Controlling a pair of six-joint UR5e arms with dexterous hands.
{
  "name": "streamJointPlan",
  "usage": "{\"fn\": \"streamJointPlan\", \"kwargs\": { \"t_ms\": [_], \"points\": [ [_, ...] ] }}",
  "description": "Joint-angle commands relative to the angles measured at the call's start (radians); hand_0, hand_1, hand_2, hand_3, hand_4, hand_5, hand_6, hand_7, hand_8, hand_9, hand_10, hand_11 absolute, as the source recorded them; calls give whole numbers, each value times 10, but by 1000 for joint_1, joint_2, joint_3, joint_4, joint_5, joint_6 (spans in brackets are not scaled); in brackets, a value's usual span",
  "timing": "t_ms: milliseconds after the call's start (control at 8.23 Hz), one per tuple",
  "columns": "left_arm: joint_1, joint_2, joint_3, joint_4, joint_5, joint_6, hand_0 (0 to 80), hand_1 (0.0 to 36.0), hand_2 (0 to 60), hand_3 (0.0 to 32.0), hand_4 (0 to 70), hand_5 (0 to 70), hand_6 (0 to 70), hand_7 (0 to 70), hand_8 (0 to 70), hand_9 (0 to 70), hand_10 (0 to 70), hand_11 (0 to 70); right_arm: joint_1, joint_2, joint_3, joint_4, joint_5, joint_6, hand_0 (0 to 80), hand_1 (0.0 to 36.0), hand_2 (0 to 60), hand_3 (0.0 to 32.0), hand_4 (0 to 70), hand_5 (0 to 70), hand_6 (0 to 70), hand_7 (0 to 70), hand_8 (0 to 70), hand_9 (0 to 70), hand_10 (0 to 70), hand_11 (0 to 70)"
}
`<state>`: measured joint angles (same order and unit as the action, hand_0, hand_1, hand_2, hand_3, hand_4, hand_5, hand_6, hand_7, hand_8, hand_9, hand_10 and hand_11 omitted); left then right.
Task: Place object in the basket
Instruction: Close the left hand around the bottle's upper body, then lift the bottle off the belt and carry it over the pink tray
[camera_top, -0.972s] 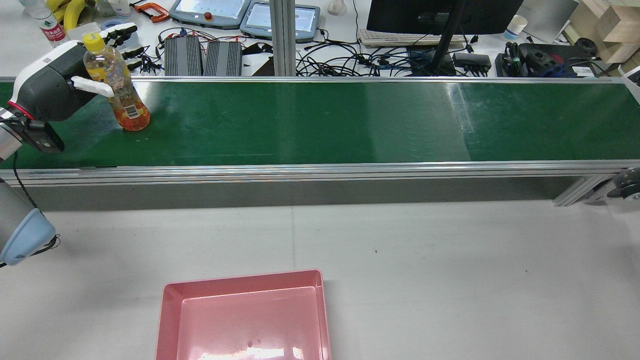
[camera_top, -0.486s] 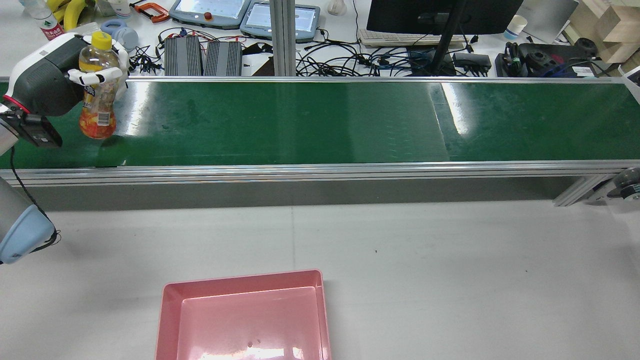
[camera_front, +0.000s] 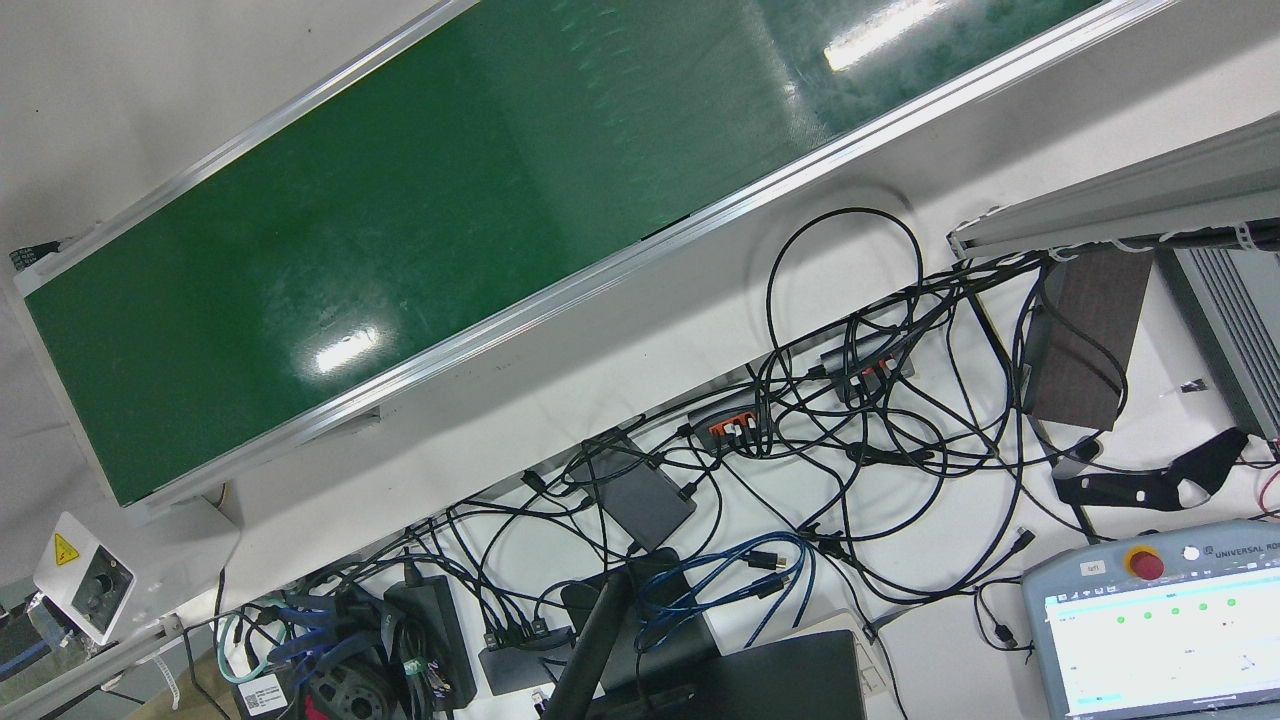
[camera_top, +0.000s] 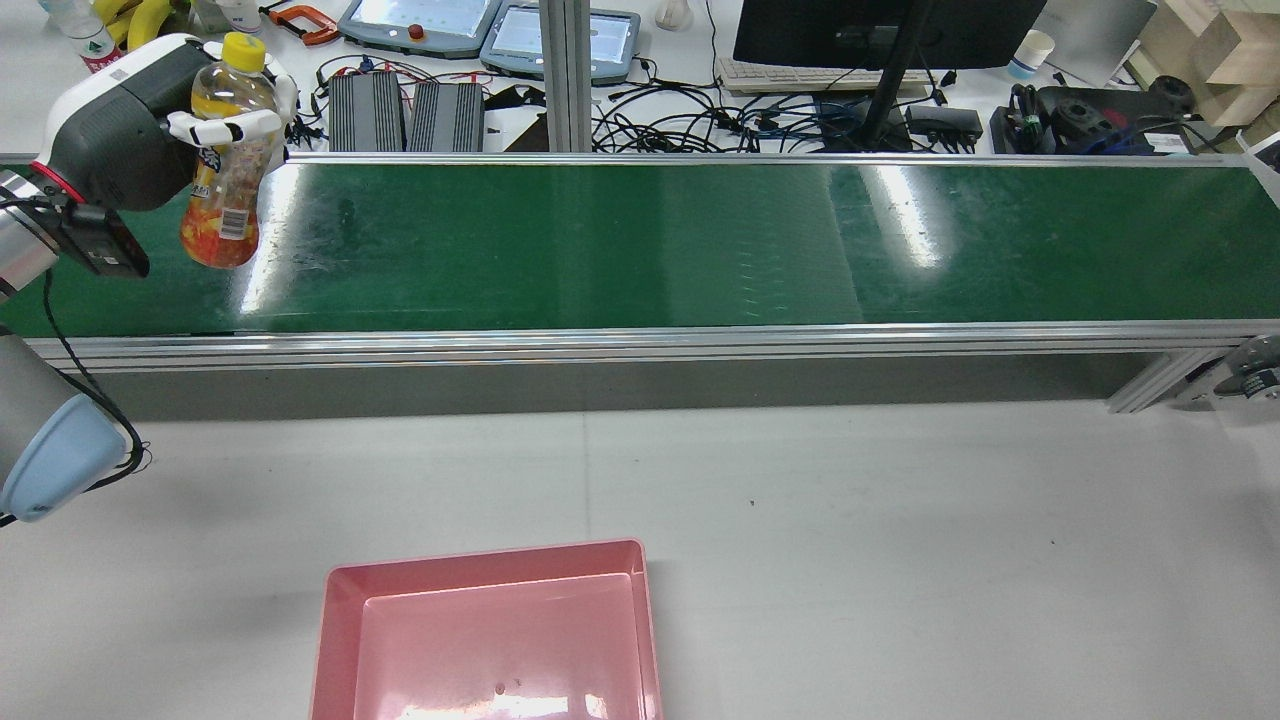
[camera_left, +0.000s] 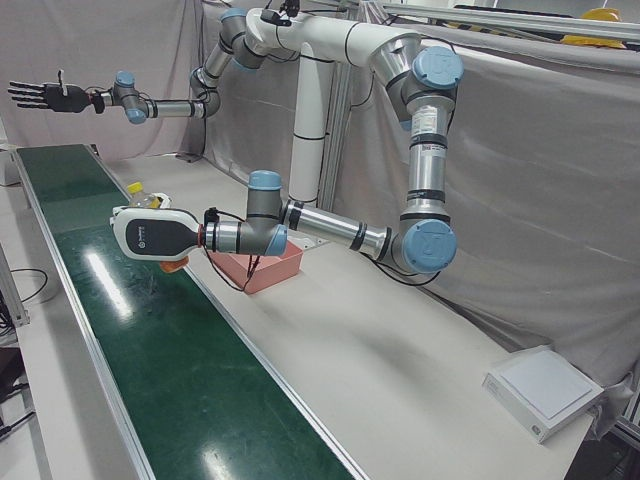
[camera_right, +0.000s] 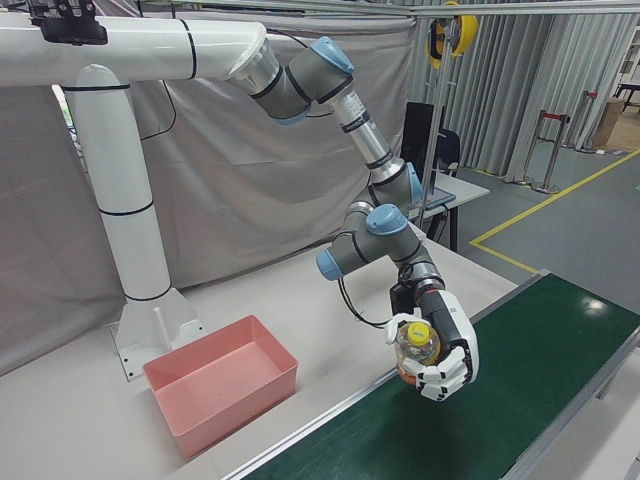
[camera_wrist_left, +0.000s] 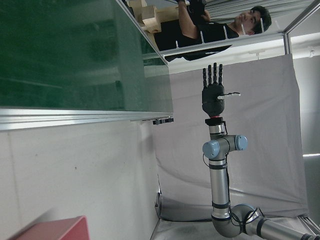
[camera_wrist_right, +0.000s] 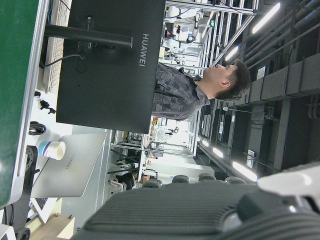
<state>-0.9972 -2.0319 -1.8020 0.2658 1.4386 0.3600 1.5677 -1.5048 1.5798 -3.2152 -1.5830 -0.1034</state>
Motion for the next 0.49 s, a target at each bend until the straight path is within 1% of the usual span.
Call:
{"fn": "streamJointPlan", "kwargs": {
  "t_ms": [0,121,364],
  "points": [
    [144,-7,-60,7,19,7,472,86,600,0,700,700,700,700,700,700,700,700,0,0,-1,0,0,-1,0,0,0,0,0,0,0,0,0,0,0,0],
    [208,-7,-85,13,19,20,473,86,600,0,700,700,700,700,700,700,700,700,0,0,-1,0,1,-1,0,0,0,0,0,0,0,0,0,0,0,0],
    [282,2,-147,19,17,46,482,95,600,0,700,700,700,700,700,700,700,700,0,0,-1,0,1,-1,0,0,0,0,0,0,0,0,0,0,0,0]
  ]
}}
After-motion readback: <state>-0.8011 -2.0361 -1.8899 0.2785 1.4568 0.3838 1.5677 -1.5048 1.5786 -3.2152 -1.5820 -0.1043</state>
